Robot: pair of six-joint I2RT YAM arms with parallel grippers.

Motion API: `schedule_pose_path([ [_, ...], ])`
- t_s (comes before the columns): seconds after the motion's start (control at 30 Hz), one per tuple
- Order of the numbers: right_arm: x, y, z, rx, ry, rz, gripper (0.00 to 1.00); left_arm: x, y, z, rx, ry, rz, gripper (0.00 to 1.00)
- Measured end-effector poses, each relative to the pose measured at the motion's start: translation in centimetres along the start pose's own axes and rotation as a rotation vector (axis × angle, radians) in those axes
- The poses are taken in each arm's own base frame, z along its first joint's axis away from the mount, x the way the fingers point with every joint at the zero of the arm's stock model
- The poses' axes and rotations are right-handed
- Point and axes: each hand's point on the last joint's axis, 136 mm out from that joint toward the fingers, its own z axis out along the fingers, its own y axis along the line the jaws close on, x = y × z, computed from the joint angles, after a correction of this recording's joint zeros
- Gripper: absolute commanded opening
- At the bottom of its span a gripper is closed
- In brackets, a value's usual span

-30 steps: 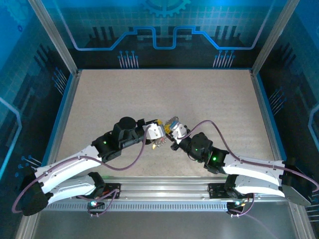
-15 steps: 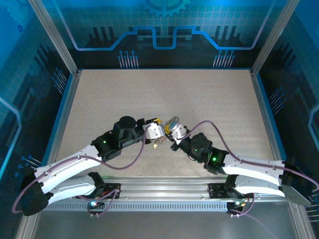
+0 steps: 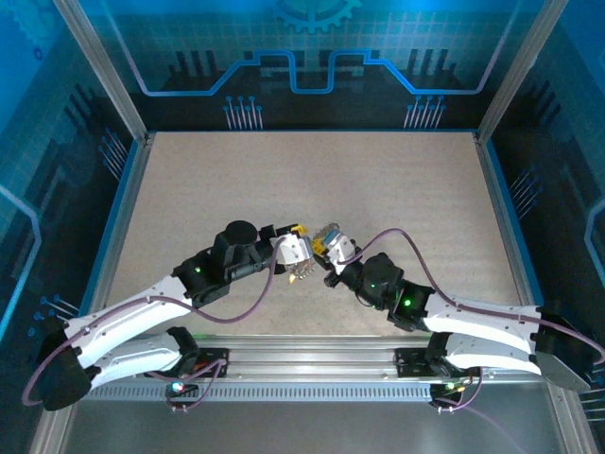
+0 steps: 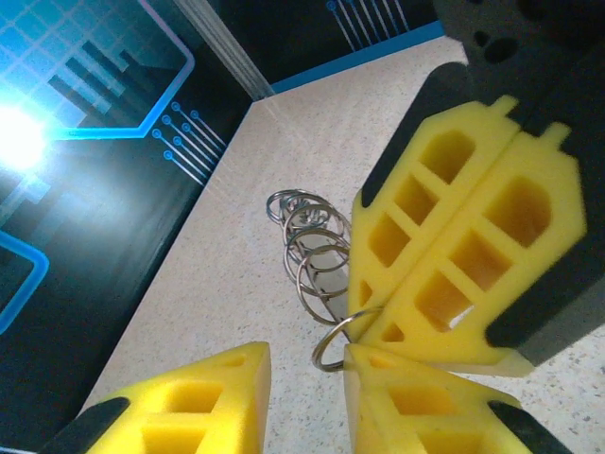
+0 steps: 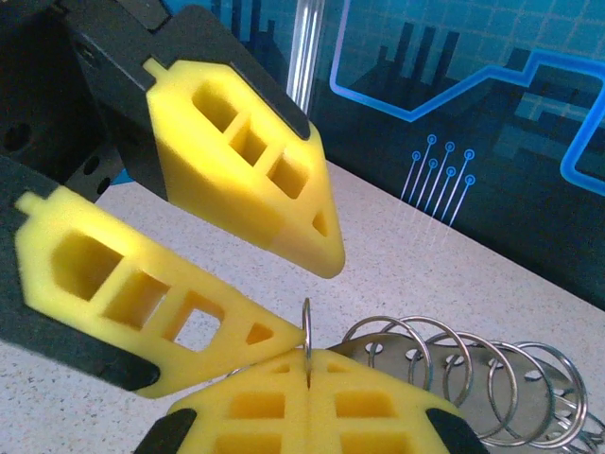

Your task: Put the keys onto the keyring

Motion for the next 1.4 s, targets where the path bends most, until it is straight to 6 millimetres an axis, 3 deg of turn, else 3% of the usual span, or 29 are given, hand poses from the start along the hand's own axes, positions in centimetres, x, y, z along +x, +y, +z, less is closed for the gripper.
schedule_pose_path([
  [0.23, 0.0, -1.0, -0.2, 0.025, -0.009, 0.029, 0.00, -0.9, -0.3, -0.7, 0.020, -0.038, 0.011, 0.27],
  [1.07, 0.1, -0.1, -0.2, -0.027, -0.007, 0.007, 0.00, -0.5, -0.3, 0.2, 0.016, -0.027, 0.046, 0.26],
  [1.4, 0.9, 0.9, -0.1, -0.034, 0.024, -0.097, 0.00, 0.5, -0.9, 0.5, 0.038, 0.012, 0.101, 0.13],
])
